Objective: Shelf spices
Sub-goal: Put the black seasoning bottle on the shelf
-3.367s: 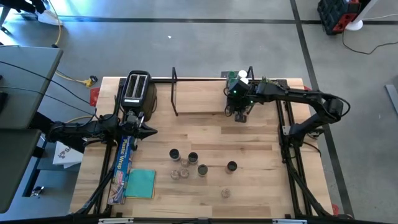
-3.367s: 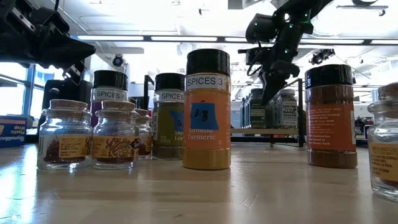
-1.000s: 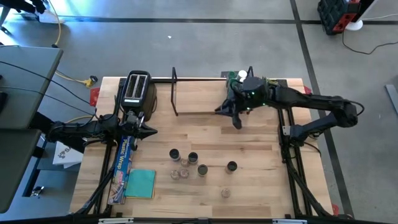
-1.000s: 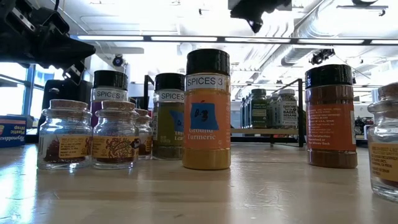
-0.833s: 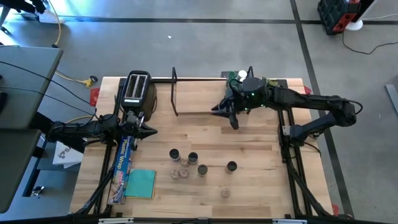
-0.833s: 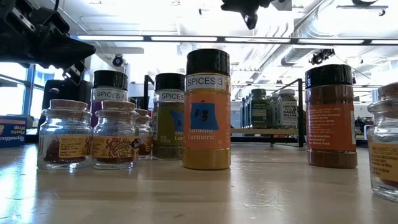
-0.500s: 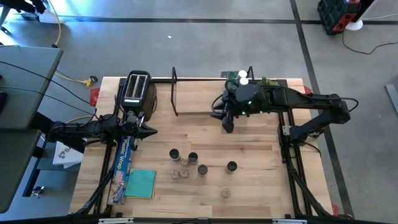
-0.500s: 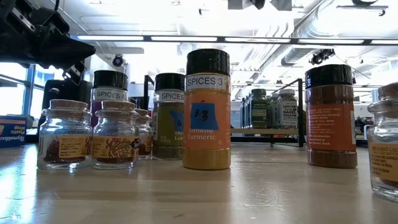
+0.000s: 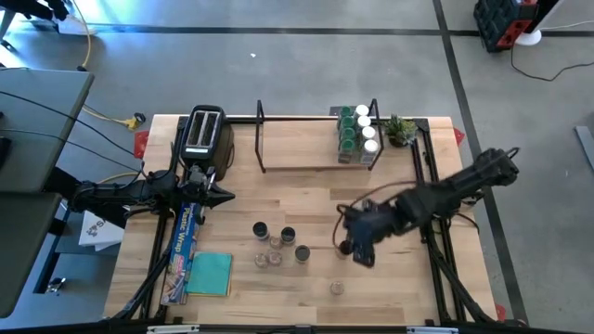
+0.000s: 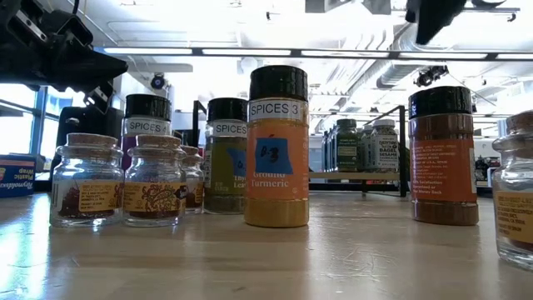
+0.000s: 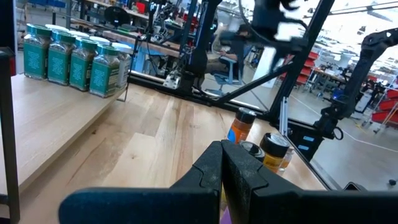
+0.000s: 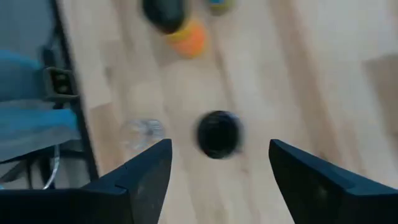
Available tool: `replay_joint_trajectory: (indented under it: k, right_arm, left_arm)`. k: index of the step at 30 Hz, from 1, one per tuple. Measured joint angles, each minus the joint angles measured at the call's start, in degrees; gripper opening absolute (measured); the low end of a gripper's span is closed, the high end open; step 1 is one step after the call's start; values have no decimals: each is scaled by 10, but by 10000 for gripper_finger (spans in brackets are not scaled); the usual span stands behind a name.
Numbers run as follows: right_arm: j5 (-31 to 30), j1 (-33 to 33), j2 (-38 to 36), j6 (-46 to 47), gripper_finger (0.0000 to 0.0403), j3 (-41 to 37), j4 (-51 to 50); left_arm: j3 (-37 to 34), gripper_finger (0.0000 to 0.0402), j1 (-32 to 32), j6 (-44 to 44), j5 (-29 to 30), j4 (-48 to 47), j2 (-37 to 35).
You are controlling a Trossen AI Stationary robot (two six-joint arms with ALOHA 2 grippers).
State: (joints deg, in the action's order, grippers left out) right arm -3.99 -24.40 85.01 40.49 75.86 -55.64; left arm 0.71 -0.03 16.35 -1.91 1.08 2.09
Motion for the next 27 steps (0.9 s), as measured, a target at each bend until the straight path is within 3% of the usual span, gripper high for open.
replay_joint_trajectory:
  k: [10, 17, 27]
  right_arm:
    - [8, -45, 0, 30, 267, -114, 108]
    - [-33, -43, 8, -14, 267, -119, 133]
    - [-14, -37, 43, -62, 267, -119, 137]
  left_arm:
    - [0, 0, 0, 20, 0, 0, 0]
    - [0, 0, 0, 30, 1, 0, 0]
    - [0, 0, 0, 46, 3, 4, 0]
